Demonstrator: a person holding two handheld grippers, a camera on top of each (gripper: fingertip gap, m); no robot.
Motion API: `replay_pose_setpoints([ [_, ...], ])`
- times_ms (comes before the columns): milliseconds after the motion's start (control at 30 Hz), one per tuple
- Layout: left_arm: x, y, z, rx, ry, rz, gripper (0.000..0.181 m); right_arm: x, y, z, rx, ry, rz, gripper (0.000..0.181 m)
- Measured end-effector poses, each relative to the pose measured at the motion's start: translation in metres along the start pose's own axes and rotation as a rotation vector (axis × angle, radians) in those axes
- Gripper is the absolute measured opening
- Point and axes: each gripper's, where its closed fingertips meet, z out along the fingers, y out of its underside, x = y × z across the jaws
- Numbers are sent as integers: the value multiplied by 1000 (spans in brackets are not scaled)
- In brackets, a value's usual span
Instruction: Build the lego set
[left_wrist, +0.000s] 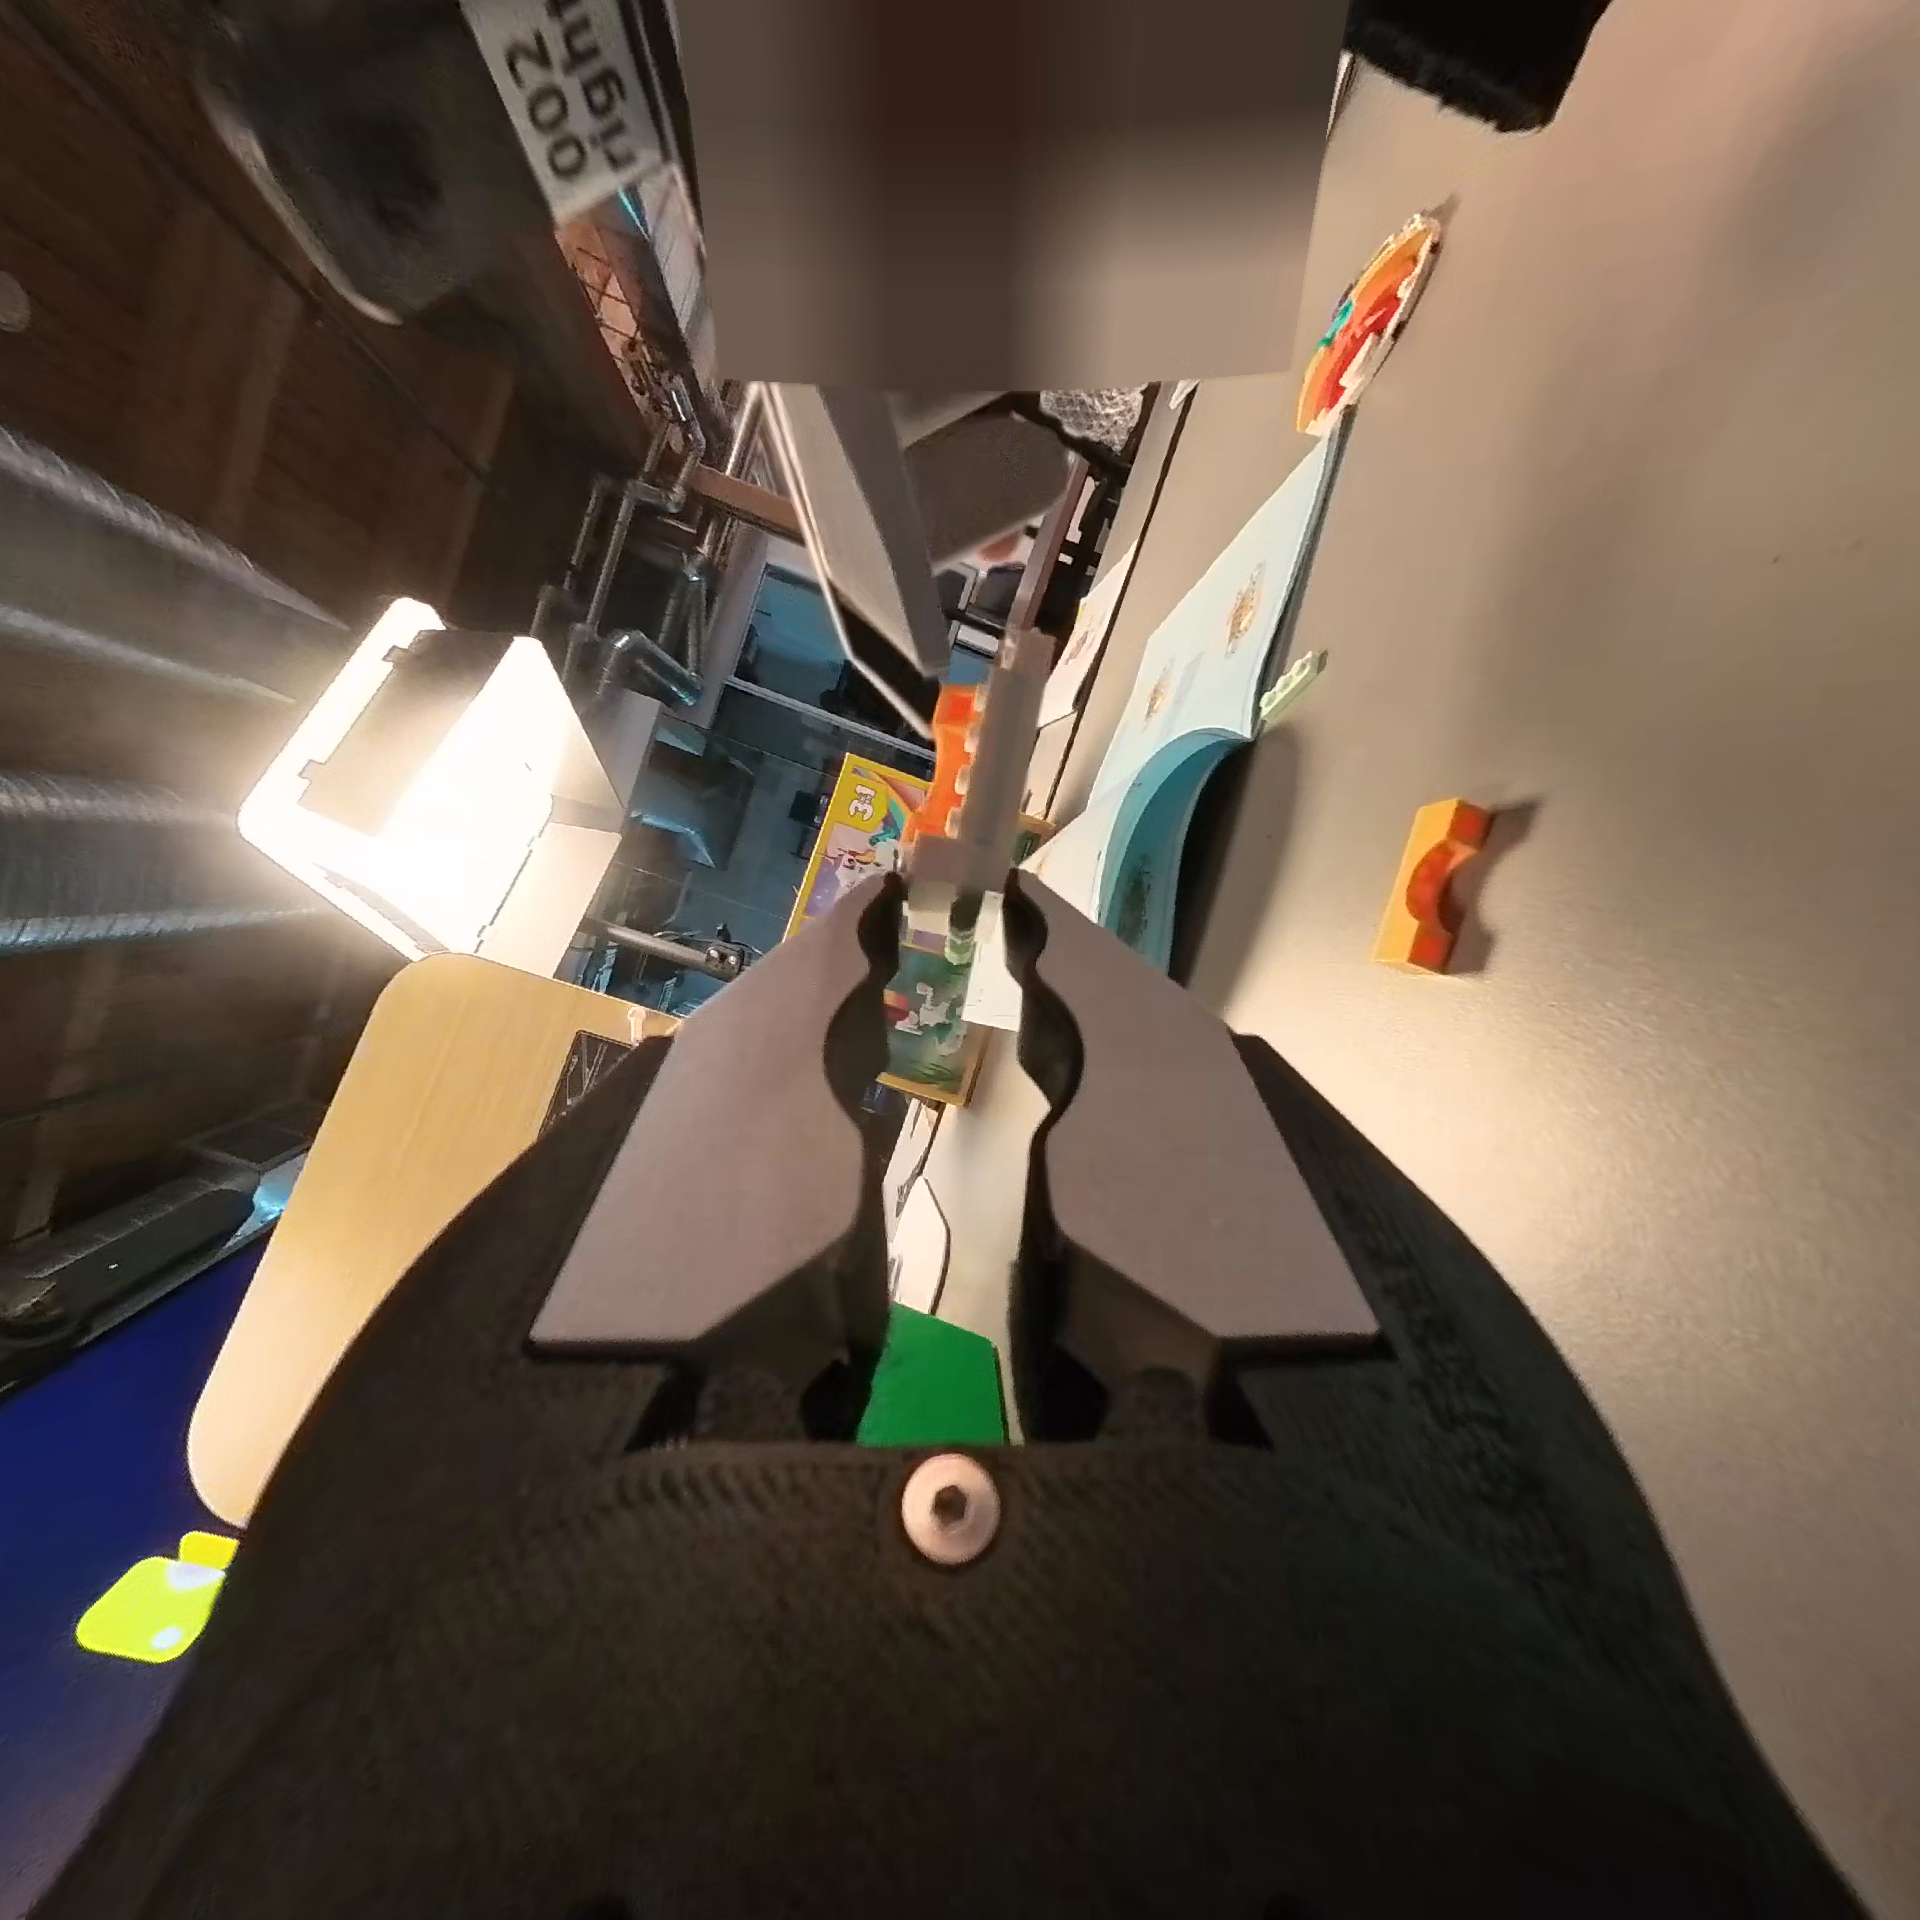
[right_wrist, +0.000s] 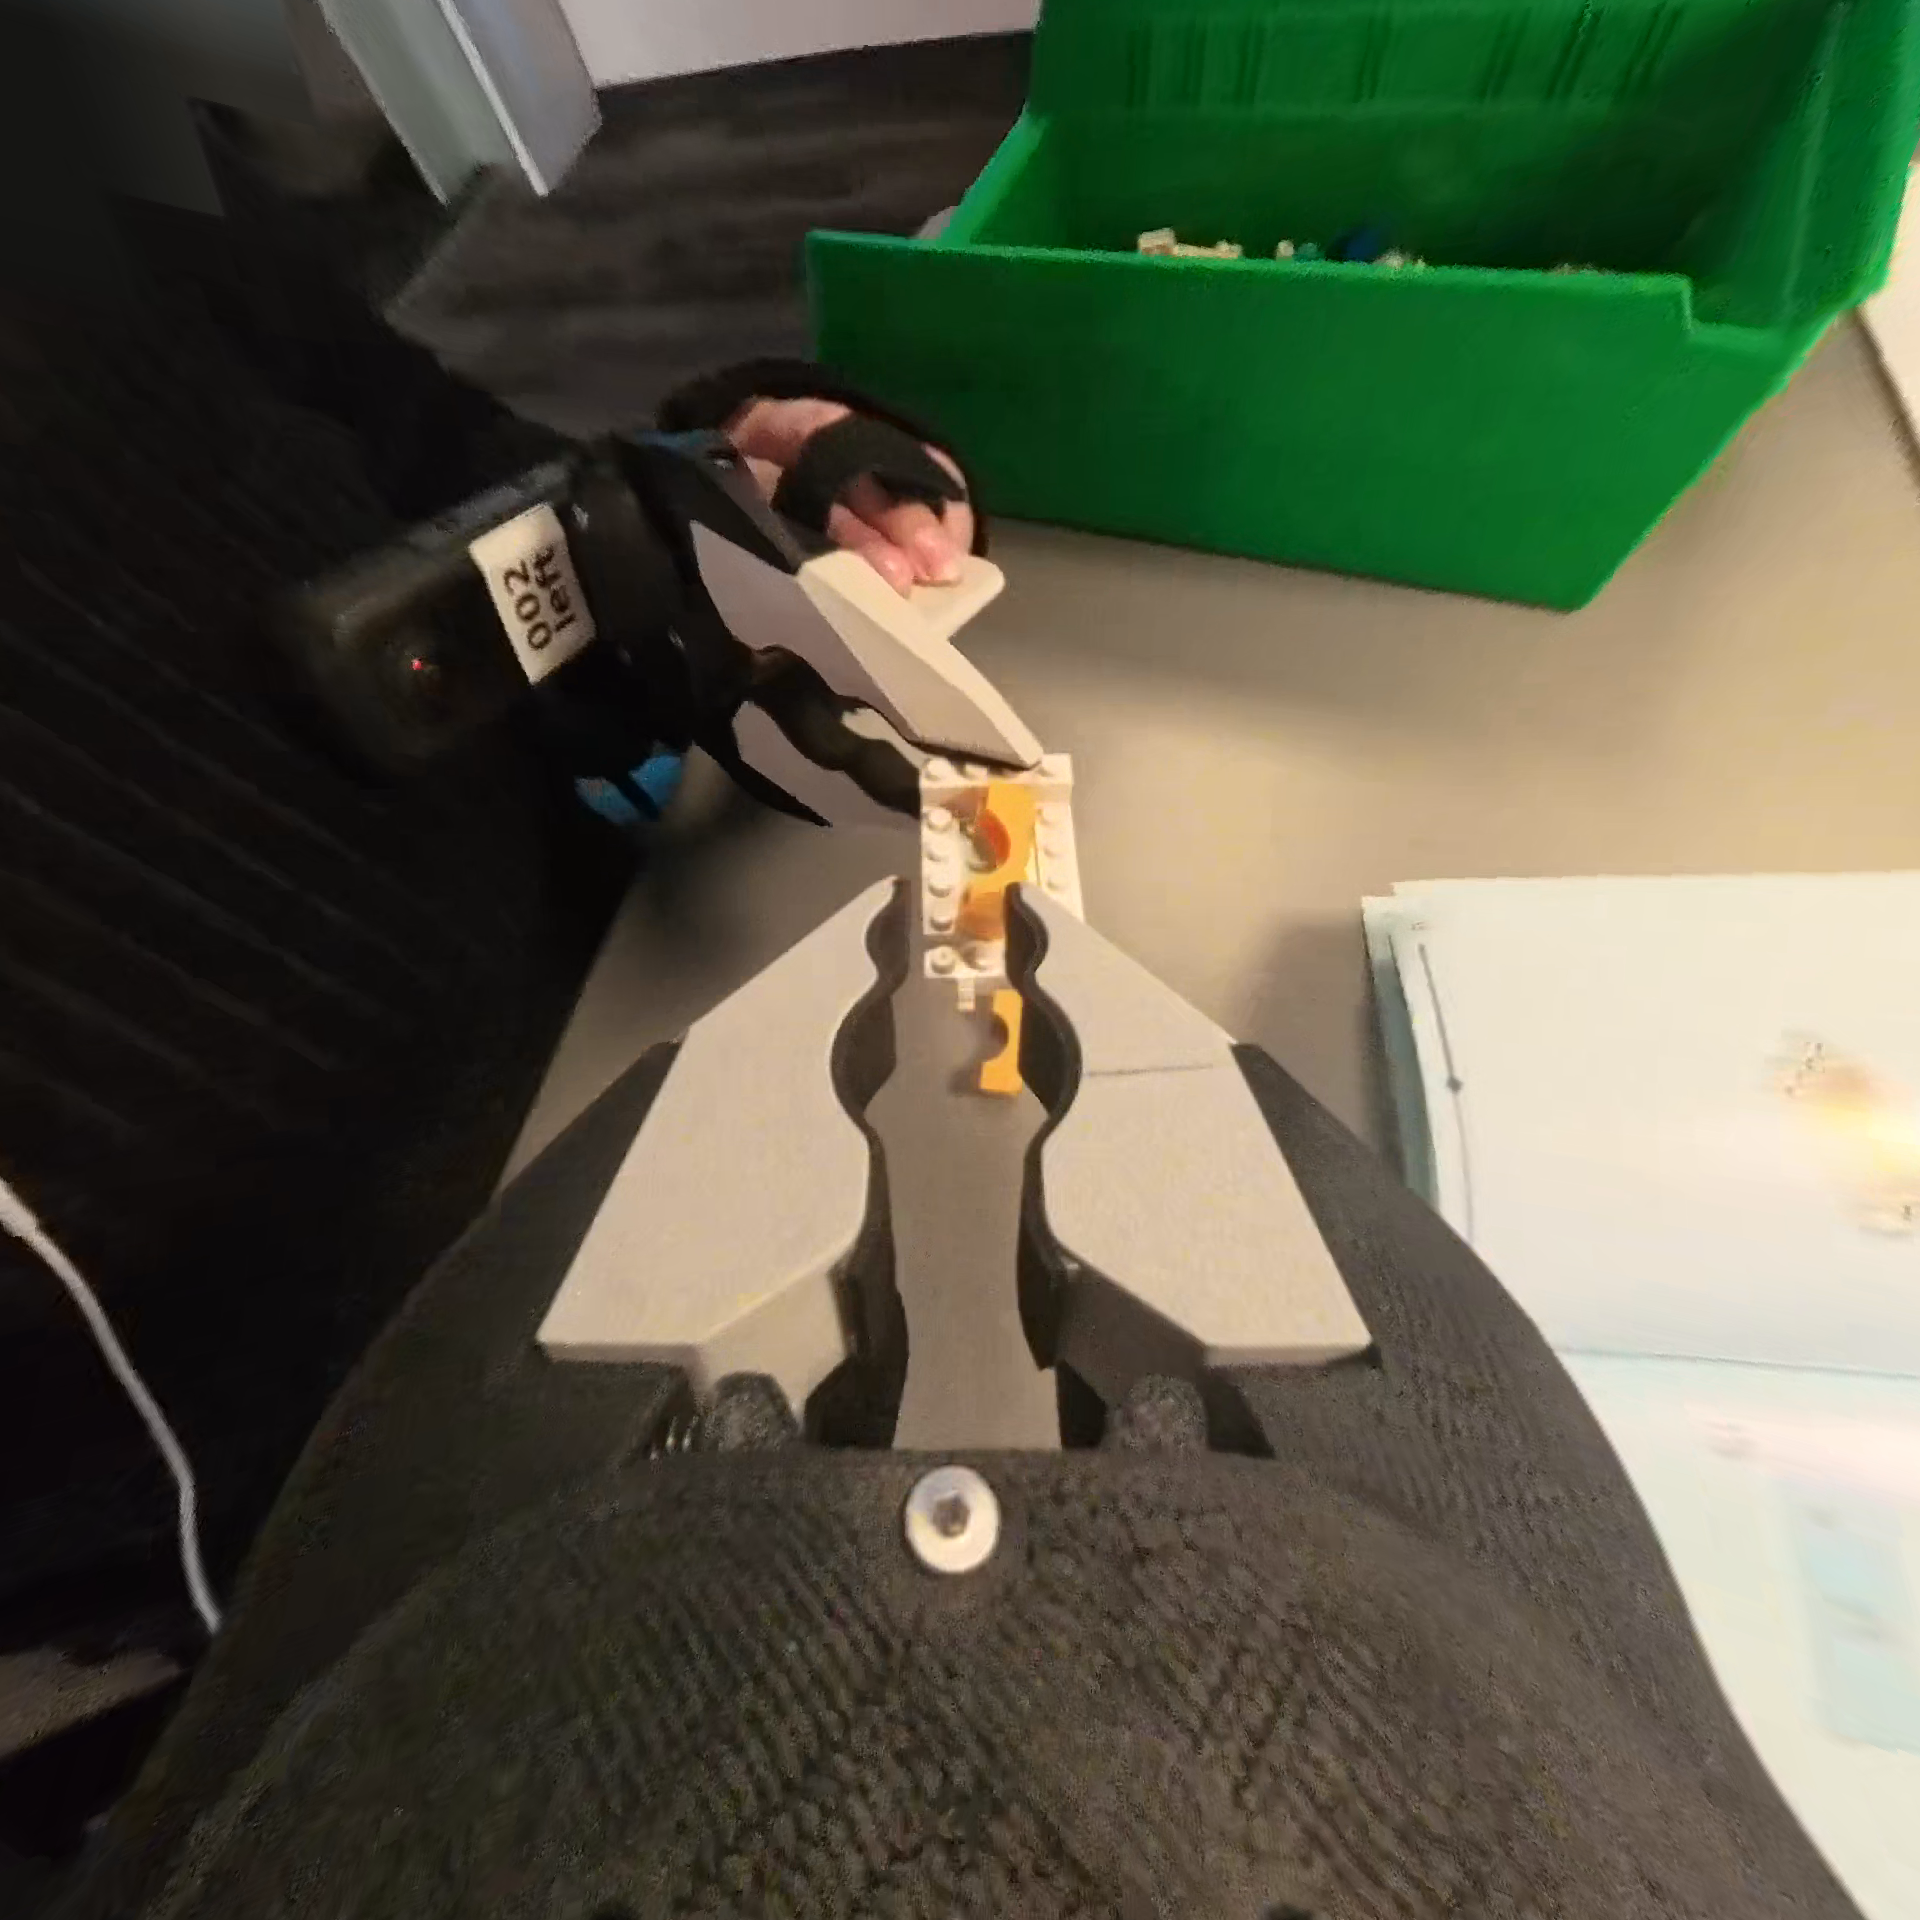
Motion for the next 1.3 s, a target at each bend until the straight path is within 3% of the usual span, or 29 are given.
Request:
replay_pose_setpoints([
  [333,-1,0,0,2,-4,-1,18,4,3,3,-16,-30,129,14],
  [533,1,1,0,-1,11,-6,18,13,4,2,-51,85,-20,6],
  [633,4,2,1,-2,32,-18,18,22,4,-1,-134,259,-359,5],
  [767,7,-1,1,15,65,-58,18,27,3,-5,-382,508,-1089,6],
  [900,8,-2,0,32,89,-107,18,20,-1,-3,-549,594,-1641,6],
  [1100,3,-7,-3,88,118,-229,18,8,-4,-7,-561,591,-2122,7],
  [1300,-1,-11,-7,146,132,-304,18,-6,-12,-5,-496,620,-2327,7],
])
